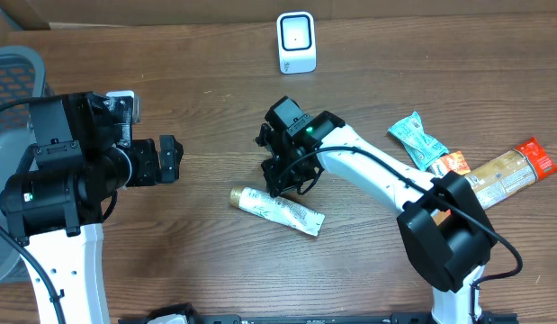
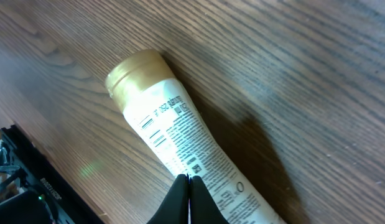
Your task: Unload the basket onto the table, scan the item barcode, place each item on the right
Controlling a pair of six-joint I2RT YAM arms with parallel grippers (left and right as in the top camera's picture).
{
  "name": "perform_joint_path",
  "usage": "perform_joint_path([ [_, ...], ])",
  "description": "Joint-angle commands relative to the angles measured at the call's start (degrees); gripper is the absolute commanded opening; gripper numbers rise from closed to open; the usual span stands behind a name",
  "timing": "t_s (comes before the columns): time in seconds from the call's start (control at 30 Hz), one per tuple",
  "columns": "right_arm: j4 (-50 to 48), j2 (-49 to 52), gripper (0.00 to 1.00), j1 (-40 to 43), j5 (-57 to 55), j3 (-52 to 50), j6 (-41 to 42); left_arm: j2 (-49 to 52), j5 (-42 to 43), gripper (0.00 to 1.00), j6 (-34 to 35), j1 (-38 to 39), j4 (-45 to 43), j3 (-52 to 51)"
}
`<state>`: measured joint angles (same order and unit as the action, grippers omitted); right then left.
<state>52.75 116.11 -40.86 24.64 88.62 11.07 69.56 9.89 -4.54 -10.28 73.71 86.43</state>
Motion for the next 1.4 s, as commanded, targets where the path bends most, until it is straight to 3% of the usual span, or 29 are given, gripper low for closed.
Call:
perform_joint_path([
  [0.0, 0.3, -0.9, 0.04, -2.1, -3.3, 1.0, 3.1, 0.2, 0.6, 1.00, -0.6, -0.3, -0.2, 0.9],
  [0.5, -3.9, 0.2, 0.04, -4.8, -6.3, -3.0, 11.7, 0.2, 0.6, 1.00, -0.6, -0.3, -0.2, 0.9],
  [0.93, -4.4, 5.4, 0.04, -5.0, 2.5, -3.0, 20.2, 0.2, 0.6, 1.00, -0.6, -0.3, -0.2, 0.9],
  [1.37, -6.8, 6.2, 0.04, -4.0, 2.4, -2.1, 19.9, 0.2, 0.6, 1.00, -0.6, -0.3, -0.2, 0.9],
])
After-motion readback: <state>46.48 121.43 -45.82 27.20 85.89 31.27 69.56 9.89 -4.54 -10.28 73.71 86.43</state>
